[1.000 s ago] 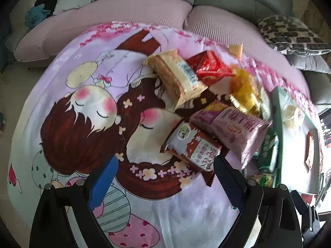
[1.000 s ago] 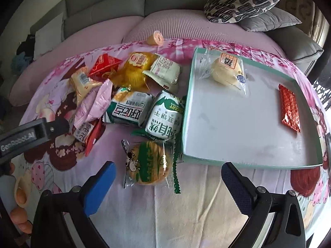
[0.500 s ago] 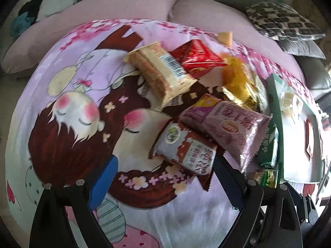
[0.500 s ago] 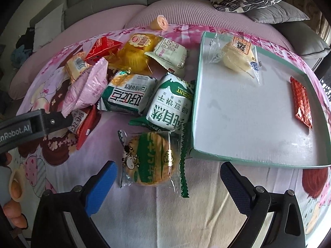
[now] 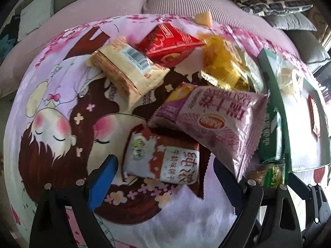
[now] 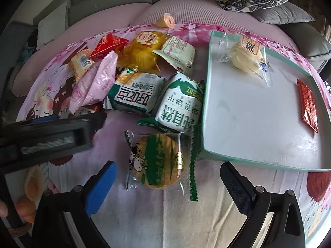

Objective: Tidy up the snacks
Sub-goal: 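Grasp the milk biscuit pack with the left tool while the right grasps the green biscuit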

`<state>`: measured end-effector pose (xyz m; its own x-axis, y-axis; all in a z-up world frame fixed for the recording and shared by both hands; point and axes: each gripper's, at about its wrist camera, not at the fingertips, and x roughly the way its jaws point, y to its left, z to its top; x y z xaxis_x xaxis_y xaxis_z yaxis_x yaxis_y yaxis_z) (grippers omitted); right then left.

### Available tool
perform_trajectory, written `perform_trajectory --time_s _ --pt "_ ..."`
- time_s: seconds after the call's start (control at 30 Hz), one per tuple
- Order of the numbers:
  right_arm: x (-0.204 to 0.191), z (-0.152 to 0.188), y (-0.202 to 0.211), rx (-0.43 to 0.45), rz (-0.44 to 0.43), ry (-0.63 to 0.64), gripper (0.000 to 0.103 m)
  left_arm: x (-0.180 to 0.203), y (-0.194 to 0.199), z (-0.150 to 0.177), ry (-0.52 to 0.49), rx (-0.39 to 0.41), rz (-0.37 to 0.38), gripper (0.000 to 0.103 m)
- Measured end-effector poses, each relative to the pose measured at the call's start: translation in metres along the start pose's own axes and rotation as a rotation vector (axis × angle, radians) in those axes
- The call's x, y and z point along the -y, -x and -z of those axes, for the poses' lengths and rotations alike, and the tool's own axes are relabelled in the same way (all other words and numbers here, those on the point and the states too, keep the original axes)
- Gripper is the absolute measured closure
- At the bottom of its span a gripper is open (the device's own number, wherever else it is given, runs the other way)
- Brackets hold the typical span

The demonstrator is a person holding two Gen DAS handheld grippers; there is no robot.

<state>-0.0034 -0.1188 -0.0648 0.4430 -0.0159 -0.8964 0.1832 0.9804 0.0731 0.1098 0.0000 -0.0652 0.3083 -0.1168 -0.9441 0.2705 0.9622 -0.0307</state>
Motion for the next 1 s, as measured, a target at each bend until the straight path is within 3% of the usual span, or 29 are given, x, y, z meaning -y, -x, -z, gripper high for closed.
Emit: perform_trajectory --time_s 0.1,0.17,0.47,0.73,1.0 --pt "-0.005 -0.001 -0.003 -0.001 -0.003 0.016 0.003 0.002 -0.008 -0.002 -0.002 -0.013 -0.016 0.012" --pt "-0.01 -0.002 -0.006 -0.001 -0.007 0.025 0.005 0.001 -0.007 -0.003 0.003 -0.004 -0.016 0.02" --pt "-0.035 0.002 -0.013 0.003 -0.008 0.058 0.022 -0.004 -0.002 -0.002 0.022 0.013 -0.018 0.032" --pt "-0.042 0.002 -0.015 0.001 0.012 0.072 0.039 0.0 0.002 0.006 0.018 0.014 -0.03 0.034" --pt "-0.03 0.005 -0.011 0.004 0.007 0.086 0.044 0.009 0.006 0.024 0.018 0.014 -0.039 0.035"
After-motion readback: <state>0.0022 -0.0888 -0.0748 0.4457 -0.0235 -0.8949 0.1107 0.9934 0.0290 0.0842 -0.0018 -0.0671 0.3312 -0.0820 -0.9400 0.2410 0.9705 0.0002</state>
